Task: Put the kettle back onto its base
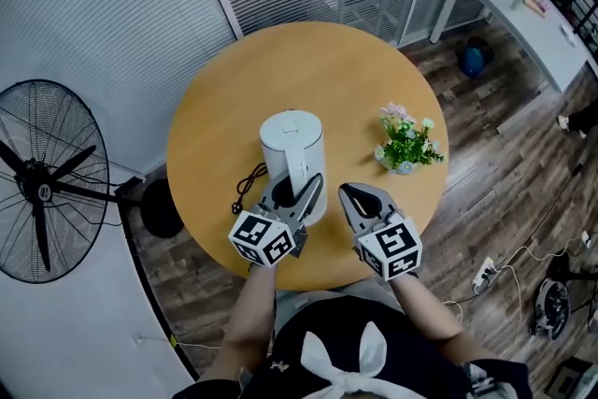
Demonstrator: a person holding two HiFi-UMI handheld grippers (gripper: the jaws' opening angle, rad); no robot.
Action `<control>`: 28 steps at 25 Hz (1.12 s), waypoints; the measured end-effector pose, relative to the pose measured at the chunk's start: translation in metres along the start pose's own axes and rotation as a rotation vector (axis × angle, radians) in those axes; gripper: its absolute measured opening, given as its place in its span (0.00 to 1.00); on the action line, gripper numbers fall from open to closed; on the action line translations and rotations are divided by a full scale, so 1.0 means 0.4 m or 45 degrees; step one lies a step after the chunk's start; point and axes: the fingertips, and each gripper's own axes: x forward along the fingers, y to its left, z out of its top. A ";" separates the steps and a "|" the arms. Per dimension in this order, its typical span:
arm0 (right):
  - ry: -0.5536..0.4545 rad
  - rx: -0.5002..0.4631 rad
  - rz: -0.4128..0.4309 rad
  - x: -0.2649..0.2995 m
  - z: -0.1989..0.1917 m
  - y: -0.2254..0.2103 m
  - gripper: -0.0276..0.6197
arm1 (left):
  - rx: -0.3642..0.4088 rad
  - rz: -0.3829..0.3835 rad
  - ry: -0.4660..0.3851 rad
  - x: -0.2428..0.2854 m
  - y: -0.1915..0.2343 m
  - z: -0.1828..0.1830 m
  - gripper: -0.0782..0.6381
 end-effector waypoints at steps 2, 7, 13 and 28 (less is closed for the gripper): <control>0.004 -0.002 0.007 0.005 -0.001 0.001 0.08 | 0.004 -0.002 0.003 -0.001 -0.002 -0.005 0.34; 0.003 -0.008 0.023 0.021 0.003 0.003 0.08 | 0.002 0.001 -0.005 -0.006 -0.003 -0.009 0.34; 0.001 -0.004 0.033 0.031 0.005 0.005 0.08 | 0.026 -0.005 0.004 -0.029 -0.014 -0.026 0.34; -0.005 0.037 0.013 0.024 -0.001 0.010 0.08 | -0.024 -0.014 0.024 -0.064 -0.042 -0.057 0.34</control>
